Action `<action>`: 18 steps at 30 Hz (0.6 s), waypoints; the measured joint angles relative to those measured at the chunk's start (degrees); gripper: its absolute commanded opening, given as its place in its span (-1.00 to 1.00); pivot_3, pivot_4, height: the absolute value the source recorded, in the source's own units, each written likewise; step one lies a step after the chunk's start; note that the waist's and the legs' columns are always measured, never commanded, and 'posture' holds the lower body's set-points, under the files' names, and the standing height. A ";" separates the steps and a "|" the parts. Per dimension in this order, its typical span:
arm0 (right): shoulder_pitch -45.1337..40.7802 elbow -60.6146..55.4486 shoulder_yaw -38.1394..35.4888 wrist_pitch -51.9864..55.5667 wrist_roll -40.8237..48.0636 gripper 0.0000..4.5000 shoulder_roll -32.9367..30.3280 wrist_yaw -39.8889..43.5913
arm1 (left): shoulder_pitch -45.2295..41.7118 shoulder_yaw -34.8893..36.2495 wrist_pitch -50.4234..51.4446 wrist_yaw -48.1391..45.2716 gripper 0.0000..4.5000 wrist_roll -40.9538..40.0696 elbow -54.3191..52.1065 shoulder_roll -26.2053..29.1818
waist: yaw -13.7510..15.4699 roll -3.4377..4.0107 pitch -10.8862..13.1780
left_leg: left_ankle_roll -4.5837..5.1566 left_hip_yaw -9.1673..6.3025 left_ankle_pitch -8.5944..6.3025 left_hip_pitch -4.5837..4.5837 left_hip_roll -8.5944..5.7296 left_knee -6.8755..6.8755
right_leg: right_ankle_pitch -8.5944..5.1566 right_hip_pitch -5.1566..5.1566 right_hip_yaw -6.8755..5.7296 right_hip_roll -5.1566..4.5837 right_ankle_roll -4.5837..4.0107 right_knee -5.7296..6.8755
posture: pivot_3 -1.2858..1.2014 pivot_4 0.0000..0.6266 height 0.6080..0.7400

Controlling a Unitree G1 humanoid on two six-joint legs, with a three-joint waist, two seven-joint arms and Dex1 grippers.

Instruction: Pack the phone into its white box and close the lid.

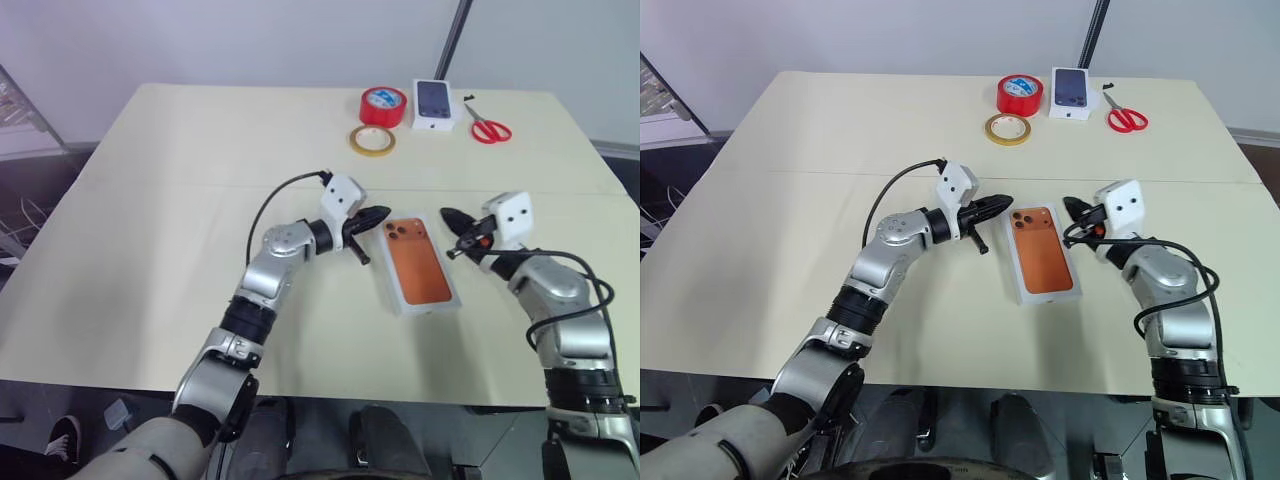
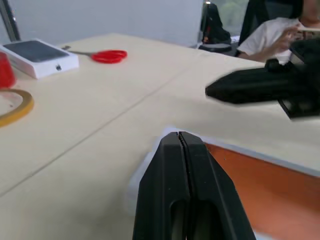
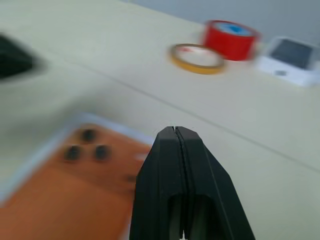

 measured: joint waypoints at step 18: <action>2.72 -3.95 -2.59 9.57 7.46 1.00 -0.41 4.18 | 3.66 2.08 4.57 -3.61 0.97 -1.01 -4.61 8.04 | -0.62 -0.19 -0.23 | 0.04 0.03 -0.04 0.54 0.08 -0.22 | -0.06 0.43 0.11 -0.06 0.05 -0.09 | 0.03 -0.52 1.00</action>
